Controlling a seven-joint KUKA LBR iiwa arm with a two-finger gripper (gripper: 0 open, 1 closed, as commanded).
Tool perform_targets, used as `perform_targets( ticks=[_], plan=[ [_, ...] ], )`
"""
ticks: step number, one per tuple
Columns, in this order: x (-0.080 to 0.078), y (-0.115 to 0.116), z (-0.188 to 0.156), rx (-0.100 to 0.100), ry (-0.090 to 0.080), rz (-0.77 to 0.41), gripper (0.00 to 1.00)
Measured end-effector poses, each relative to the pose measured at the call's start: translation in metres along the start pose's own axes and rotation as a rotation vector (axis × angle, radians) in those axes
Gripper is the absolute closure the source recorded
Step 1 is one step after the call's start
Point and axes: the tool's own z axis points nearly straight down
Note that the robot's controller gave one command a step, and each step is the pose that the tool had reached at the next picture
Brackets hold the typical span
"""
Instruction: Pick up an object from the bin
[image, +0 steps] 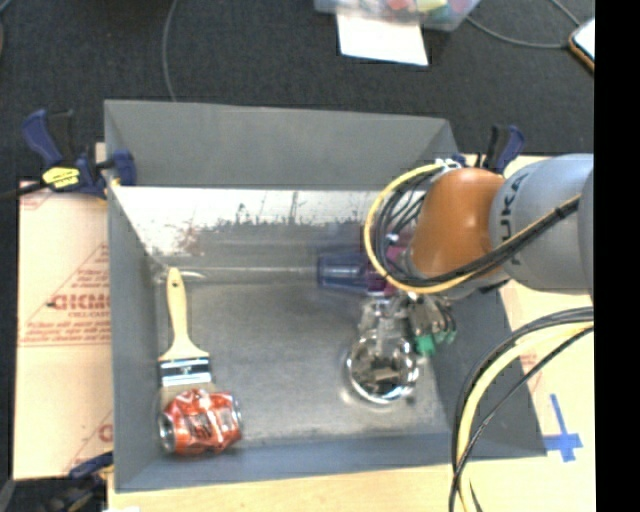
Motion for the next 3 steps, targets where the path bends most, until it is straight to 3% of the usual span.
perform_targets(
  ticks=[1, 2, 3],
  plan=[
    [0.003, 0.001, -0.013, -0.003, 0.012, 0.000, 1.00],
    [0.000, -0.001, -0.051, 0.001, -0.001, 0.000, 1.00],
    [0.001, -0.001, -0.065, 0.001, 0.003, 0.001, 1.00]
  ],
)
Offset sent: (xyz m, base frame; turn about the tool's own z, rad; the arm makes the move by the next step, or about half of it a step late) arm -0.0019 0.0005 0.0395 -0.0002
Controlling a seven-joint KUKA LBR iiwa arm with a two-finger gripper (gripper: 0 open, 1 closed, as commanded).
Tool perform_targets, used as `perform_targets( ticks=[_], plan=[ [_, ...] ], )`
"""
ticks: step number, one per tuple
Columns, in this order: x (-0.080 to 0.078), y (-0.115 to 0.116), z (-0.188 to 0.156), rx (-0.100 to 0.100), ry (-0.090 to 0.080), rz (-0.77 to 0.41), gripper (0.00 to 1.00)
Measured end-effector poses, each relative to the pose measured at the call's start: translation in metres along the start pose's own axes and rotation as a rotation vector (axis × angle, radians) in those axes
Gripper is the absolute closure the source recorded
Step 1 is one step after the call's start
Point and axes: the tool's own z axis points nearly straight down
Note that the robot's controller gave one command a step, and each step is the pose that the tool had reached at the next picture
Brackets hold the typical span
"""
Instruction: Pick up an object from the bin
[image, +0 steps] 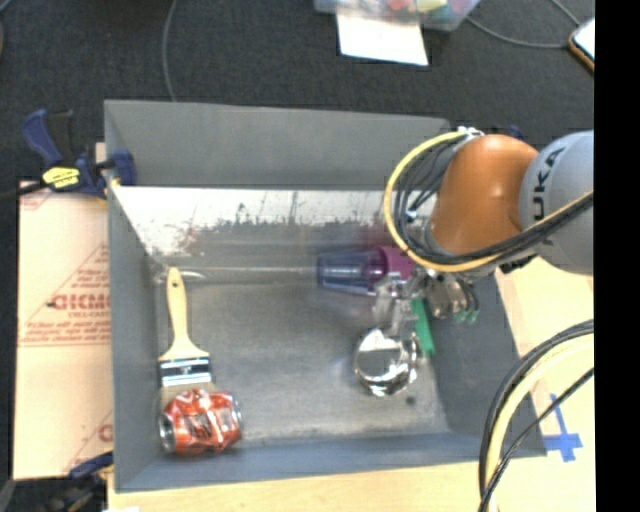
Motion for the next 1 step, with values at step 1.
perform_targets(
  ticks=[1],
  plan=[
    [-0.0006, -0.0006, -0.0220, 0.001, -0.003, 0.001, 1.00]
  ],
)
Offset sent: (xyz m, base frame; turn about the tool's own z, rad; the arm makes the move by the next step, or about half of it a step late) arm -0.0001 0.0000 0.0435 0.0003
